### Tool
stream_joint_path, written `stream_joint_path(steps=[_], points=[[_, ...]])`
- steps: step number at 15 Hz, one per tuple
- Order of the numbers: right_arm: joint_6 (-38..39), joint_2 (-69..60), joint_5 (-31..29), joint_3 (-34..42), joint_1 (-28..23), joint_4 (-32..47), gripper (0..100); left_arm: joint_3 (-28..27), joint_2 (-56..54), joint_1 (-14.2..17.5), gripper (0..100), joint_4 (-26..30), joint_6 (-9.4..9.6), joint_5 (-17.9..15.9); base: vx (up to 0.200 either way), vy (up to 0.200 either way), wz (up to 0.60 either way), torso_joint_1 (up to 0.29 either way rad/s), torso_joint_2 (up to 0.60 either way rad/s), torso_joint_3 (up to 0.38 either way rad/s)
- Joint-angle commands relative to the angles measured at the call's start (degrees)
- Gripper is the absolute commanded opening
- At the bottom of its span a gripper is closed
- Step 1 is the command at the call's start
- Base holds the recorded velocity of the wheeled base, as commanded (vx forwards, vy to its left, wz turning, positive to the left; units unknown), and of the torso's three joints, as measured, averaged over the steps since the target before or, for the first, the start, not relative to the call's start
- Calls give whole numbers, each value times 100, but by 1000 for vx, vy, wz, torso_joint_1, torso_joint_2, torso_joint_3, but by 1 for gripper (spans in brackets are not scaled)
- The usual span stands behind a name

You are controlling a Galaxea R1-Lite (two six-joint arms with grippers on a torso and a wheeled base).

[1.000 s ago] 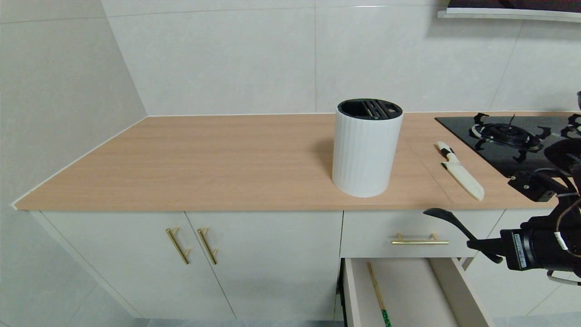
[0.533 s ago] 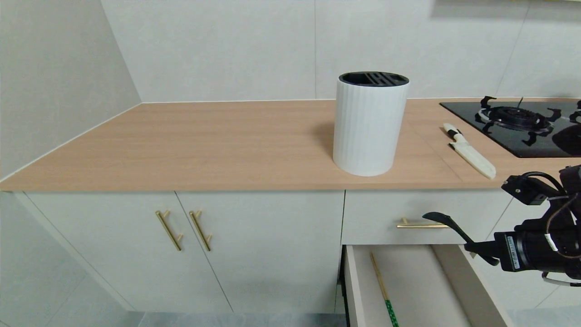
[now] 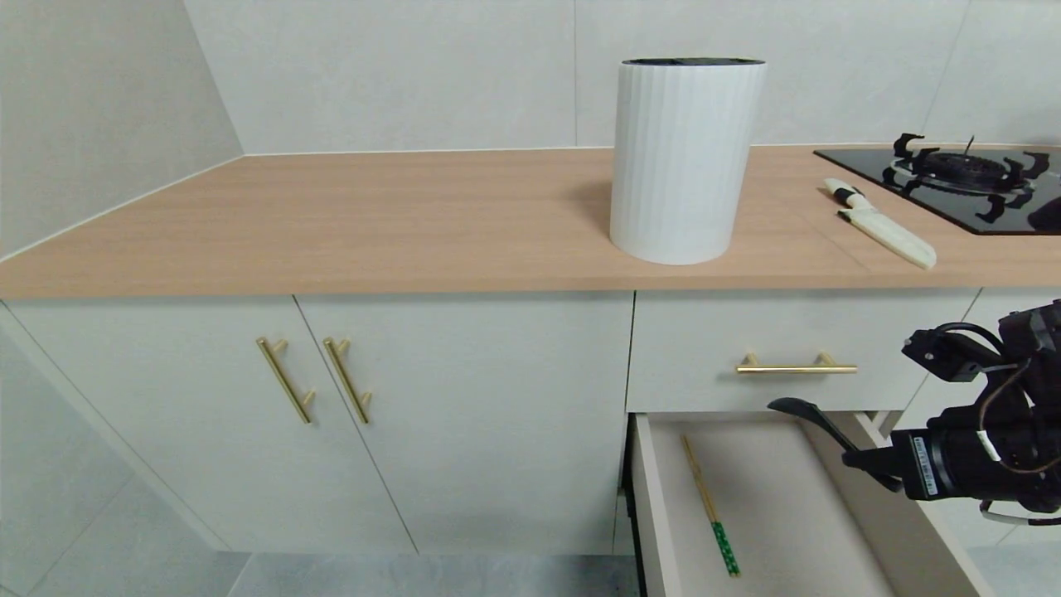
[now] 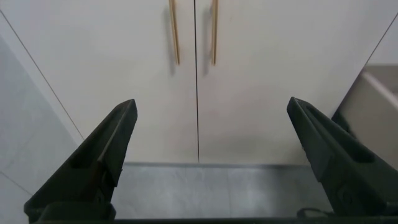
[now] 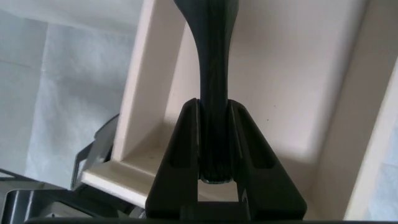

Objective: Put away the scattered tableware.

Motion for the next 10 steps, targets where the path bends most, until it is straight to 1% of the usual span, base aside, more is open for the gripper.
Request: stream_joint_path(steps=[1, 5, 7, 10], points=[[-1, 42, 1, -1, 2, 4, 0, 0, 9, 0, 100, 0, -2, 4, 0, 0, 0, -154, 461, 300], [-1, 103, 1, -1, 2, 4, 0, 0, 9, 0, 100, 0, -2, 4, 0, 0, 0, -128, 424, 303], [-1, 121, 1, 16, 2, -5, 0, 0, 9, 0, 100, 0, -2, 4, 0, 0, 0, -46, 168, 127], [-1, 130, 10, 16, 2, -5, 0, 0, 9, 0, 100, 0, -2, 4, 0, 0, 0, -4, 27, 14]])
